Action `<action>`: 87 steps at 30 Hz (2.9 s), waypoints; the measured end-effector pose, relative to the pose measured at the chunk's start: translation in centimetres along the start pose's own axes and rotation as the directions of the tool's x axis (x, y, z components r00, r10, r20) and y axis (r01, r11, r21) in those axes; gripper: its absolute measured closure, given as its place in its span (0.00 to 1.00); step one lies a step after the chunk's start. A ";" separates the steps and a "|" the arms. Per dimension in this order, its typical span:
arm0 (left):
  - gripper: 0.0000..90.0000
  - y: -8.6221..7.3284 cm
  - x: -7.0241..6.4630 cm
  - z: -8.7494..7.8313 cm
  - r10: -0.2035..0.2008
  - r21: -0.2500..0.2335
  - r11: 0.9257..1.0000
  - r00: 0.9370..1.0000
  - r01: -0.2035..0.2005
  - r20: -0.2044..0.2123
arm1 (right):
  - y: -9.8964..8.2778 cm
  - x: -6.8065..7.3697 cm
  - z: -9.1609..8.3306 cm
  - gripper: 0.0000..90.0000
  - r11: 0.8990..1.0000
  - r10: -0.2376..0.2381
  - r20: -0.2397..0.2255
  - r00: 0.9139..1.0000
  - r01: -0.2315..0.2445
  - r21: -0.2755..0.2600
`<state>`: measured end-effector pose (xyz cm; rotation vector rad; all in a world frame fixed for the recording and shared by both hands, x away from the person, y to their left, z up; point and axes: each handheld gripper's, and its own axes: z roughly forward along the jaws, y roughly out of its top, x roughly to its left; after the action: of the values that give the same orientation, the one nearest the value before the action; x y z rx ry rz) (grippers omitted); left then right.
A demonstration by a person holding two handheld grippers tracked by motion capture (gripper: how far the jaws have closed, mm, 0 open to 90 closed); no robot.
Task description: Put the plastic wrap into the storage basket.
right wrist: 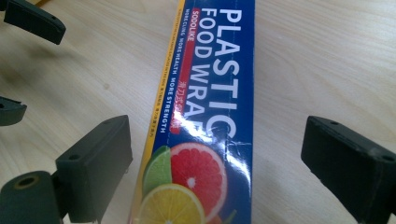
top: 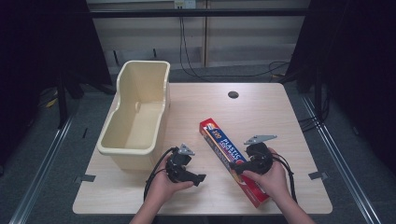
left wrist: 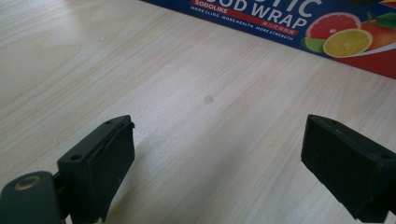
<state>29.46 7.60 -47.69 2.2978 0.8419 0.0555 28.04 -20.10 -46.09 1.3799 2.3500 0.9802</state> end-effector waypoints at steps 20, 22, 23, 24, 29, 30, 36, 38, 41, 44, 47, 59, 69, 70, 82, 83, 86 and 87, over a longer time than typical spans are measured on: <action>0.11 -0.1 0.0 0.0 -0.015 -0.010 1.000 1.000 0.015 -0.008 | 0.8 0.7 1.5 0.15 0.998 0.020 0.044 0.999 -0.022 0.061; 0.11 -0.1 0.0 0.0 -0.014 -0.010 1.000 1.000 0.014 -0.011 | 0.9 0.8 1.6 0.16 0.997 0.021 0.048 0.999 -0.024 0.072; 0.11 -0.1 0.0 -0.1 -0.014 -0.010 1.000 1.000 0.014 -0.011 | 1.0 0.8 1.8 0.18 0.997 0.016 0.046 0.999 -0.020 0.071; 0.11 -0.1 -0.1 0.0 -0.024 -0.019 1.000 1.000 0.023 -0.009 | 1.1 0.9 1.8 0.18 0.997 0.016 0.050 0.999 -0.020 0.080; 0.11 -0.1 0.0 -0.1 -0.019 -0.015 1.000 1.000 0.019 -0.013 | 1.3 1.1 2.4 0.24 0.993 0.008 0.062 0.998 -0.015 0.117; 0.11 -0.1 0.1 -0.1 -0.014 -0.014 1.000 1.000 0.014 -0.010 | 1.4 1.1 2.5 0.31 0.991 0.005 0.059 0.998 -0.013 0.131; 0.11 -0.1 0.1 -0.3 -0.014 -0.010 1.000 1.000 0.014 -0.014 | 1.4 1.2 2.7 0.40 0.989 -0.002 0.050 0.999 -0.006 0.148; 0.11 -0.1 0.1 -0.3 -0.014 -0.012 1.000 1.000 0.013 -0.016 | 1.5 1.3 2.8 0.40 0.988 0.005 0.056 0.998 -0.013 0.155; 0.11 -0.1 0.1 -0.3 0.002 -0.002 1.000 1.000 -0.002 -0.013 | 1.5 1.4 2.8 0.40 0.987 -0.001 0.061 0.998 -0.009 0.161; 0.11 -0.1 0.0 -0.2 -0.009 -0.012 1.000 1.000 0.009 -0.009 | 1.5 1.5 3.1 0.40 0.984 -0.011 0.074 0.997 -0.002 0.178; 0.10 -0.1 0.1 -0.3 -0.004 -0.011 1.000 1.000 0.004 -0.011 | 1.5 1.6 3.3 0.40 0.981 -0.022 0.083 0.996 0.006 0.196; 0.10 -0.1 0.2 -0.6 -0.005 -0.017 1.000 1.000 0.005 -0.011 | 1.4 1.2 3.0 0.46 0.979 -0.023 0.062 0.998 0.009 0.206; 0.09 0.8 -0.1 -0.9 -0.007 -0.033 0.999 0.999 0.009 0.042 | 1.1 -0.4 1.3 0.47 0.977 -0.091 -0.015 0.996 0.092 0.190; 0.08 1.0 -0.2 -0.9 0.010 -0.027 1.000 0.999 -0.009 0.048 | 1.2 -0.5 1.0 0.47 0.976 -0.094 -0.022 0.995 0.096 0.196; 0.04 5.1 -0.5 -2.7 0.095 -0.031 0.995 0.988 -0.091 0.120 | 1.7 -2.7 -2.2 0.47 0.957 -0.185 -0.127 0.974 0.208 0.204; 0.04 5.6 -0.6 -2.8 0.095 -0.040 0.995 0.986 -0.090 0.137 | 1.6 -2.9 -2.3 0.47 0.956 -0.193 -0.133 0.972 0.217 0.198; 0.04 6.9 -0.4 -3.2 0.107 -0.058 0.994 0.975 -0.098 0.197 | 1.6 -3.0 -2.6 0.47 0.954 -0.197 -0.165 0.967 0.228 0.196; 0.04 7.5 -0.4 -3.4 0.133 -0.042 0.991 0.973 -0.127 0.188 | 1.6 -3.1 -2.7 0.47 0.951 -0.209 -0.175 0.962 0.241 0.193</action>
<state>32.47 5.19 -40.41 2.2853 0.5893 -0.0923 29.32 -23.34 -43.42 1.1018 2.7223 0.8145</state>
